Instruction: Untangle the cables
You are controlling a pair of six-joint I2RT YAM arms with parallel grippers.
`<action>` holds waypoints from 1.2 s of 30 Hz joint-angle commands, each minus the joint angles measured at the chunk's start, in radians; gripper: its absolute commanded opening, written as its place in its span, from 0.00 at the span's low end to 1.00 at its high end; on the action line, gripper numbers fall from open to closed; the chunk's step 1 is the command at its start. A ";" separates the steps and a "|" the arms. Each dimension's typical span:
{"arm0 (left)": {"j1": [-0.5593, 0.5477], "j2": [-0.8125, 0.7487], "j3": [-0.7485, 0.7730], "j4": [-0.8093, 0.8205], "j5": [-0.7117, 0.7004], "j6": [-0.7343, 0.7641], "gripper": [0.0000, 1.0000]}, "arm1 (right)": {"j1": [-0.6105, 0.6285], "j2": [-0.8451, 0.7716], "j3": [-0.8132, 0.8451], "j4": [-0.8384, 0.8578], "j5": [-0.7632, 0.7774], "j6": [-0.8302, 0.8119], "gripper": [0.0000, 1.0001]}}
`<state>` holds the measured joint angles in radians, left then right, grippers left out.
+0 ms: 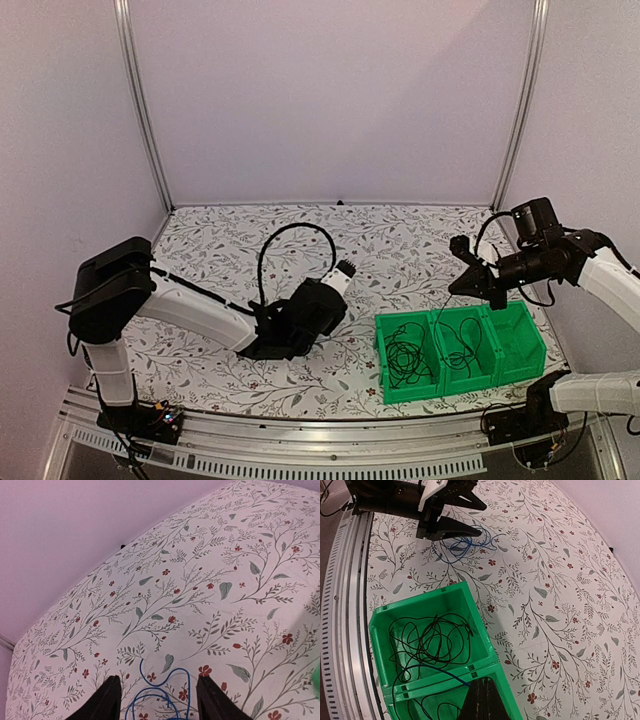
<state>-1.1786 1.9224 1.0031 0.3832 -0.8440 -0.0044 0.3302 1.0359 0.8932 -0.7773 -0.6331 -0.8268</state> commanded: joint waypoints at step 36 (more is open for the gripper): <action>0.021 -0.084 -0.087 -0.087 0.007 -0.088 0.50 | 0.064 0.064 -0.112 0.020 0.353 -0.220 0.15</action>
<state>-1.1748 1.8744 0.9291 0.3458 -0.8352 -0.0608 0.3882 1.0958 0.6636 -0.7200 -0.2661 -1.0809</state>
